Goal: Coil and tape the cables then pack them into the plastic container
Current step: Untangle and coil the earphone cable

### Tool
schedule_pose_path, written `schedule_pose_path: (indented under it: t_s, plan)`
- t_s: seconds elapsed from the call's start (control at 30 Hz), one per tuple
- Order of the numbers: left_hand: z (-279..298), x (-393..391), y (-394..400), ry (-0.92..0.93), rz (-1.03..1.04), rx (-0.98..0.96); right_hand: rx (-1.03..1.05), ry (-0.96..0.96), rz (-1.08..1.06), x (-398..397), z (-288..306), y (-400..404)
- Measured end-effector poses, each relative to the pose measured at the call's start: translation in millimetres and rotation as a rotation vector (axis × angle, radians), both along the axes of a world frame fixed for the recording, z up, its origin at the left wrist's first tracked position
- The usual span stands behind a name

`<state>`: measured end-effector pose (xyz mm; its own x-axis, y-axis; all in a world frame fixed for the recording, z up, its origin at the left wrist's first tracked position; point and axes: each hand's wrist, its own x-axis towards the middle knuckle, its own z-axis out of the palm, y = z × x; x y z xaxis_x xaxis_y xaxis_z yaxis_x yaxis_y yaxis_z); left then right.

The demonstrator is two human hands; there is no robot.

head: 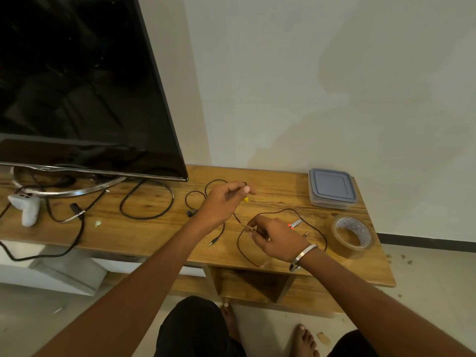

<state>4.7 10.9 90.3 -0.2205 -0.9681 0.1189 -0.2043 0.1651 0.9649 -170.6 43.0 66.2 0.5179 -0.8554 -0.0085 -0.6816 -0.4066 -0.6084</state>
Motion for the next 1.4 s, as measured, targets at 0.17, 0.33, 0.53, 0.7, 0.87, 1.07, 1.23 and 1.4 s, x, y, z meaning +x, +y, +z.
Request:
schedule_pose_path:
  t_s: [0.17,0.33,0.53,0.7,0.87,1.07,1.23,1.4]
  plan:
    - [-7.3,13.1,-0.2,-0.276,-0.048,-0.045,0.002,-0.026,-0.026,-5.8,3.0,-5.9]
    - [-17.2,18.6,3.2,-0.386,-0.096,-0.041,-0.053,-0.034,-0.032,-10.6,11.2,-8.4]
    - [-17.8,15.9,7.3,-0.421,-0.127,-0.007,-0.101,-0.072,-0.066,-13.1,10.7,-13.1]
    - [-21.0,12.8,9.3,-0.429,-0.148,0.029,-0.140,-0.108,-0.092,-13.2,10.4,-15.8]
    - [-17.1,9.8,13.4,-0.439,-0.204,0.100,-0.171,-0.114,-0.097,-13.1,11.6,-17.2]
    - [-17.1,4.0,19.5,-0.422,-0.274,0.168,-0.192,-0.130,-0.088,-12.5,10.1,-19.3]
    - [-7.8,1.0,24.2,-0.215,-0.340,0.319,-0.150,-0.230,-0.164,-15.2,3.7,-24.0]
    - [-1.9,5.6,26.4,0.180,-0.363,0.521,-0.022,-0.411,-0.275,-17.7,1.1,-24.6]
